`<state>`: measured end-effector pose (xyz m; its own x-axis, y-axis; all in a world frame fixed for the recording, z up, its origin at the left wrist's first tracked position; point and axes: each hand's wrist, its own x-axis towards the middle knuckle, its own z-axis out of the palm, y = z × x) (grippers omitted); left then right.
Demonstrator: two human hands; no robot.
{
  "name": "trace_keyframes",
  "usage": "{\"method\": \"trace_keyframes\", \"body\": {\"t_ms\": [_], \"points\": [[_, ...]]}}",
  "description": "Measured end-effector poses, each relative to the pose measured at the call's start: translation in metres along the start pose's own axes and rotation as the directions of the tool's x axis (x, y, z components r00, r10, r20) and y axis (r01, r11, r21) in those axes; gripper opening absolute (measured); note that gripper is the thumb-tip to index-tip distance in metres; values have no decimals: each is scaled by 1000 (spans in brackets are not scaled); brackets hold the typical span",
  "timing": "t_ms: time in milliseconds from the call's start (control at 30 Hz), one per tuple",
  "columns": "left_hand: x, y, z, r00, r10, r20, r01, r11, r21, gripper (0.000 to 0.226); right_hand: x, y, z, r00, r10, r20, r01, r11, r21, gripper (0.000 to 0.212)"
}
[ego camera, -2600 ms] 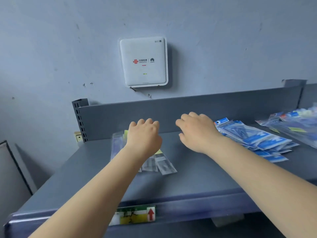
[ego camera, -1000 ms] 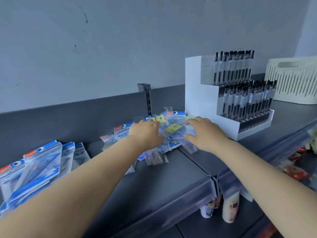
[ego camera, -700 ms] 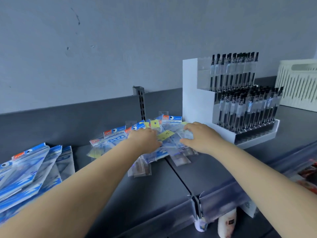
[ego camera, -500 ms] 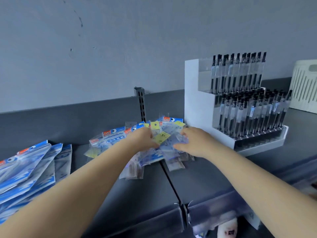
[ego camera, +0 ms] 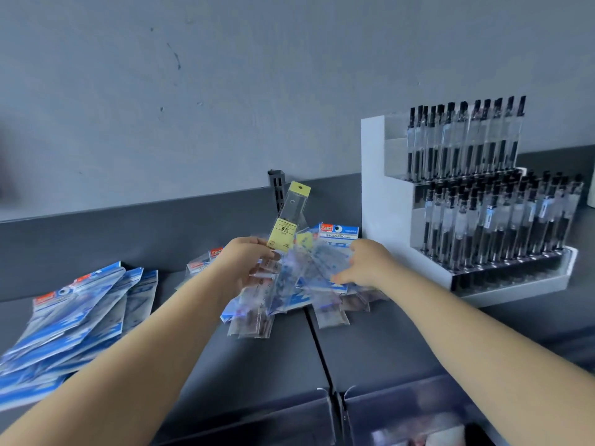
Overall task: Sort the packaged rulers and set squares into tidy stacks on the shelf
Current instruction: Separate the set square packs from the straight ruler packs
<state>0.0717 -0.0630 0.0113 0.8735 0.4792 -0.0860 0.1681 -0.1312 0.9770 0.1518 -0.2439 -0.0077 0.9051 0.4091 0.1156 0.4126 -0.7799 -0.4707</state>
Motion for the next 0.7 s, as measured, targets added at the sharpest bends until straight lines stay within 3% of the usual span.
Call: {"method": "trace_keyframes", "body": {"t_ms": [67, 200, 400, 500, 600, 700], "points": [[-4, 1, 0, 1000, 6, 17, -6, 1000, -27, 18, 3, 5, 0, 999, 34, -20, -32, 997, 76, 47], [-19, 4, -3, 999, 26, 34, -22, 993, -119, 23, 6, 10, 2, 994, 39, -100, -27, 992, 123, 10], [-40, 0, -24, 997, 70, -14, -71, 985, -158, 17, -2, 0, -4, 952, -12, -305, 74, 979, 190, 17], [-50, -6, -44, 995, 83, -59, -93, 980, -174, 16, -10, -20, -4, 938, -69, -339, 168, 947, 275, 18], [-59, -13, -69, 989, 91, -120, -113, 975, -189, 16, -20, -52, 3, 960, -112, -256, 228, 842, 489, 18], [-72, -20, -92, 982, 86, -170, -120, 971, -205, 17, -31, -82, 14, 985, -109, -137, 175, 616, 768, 25]]}}
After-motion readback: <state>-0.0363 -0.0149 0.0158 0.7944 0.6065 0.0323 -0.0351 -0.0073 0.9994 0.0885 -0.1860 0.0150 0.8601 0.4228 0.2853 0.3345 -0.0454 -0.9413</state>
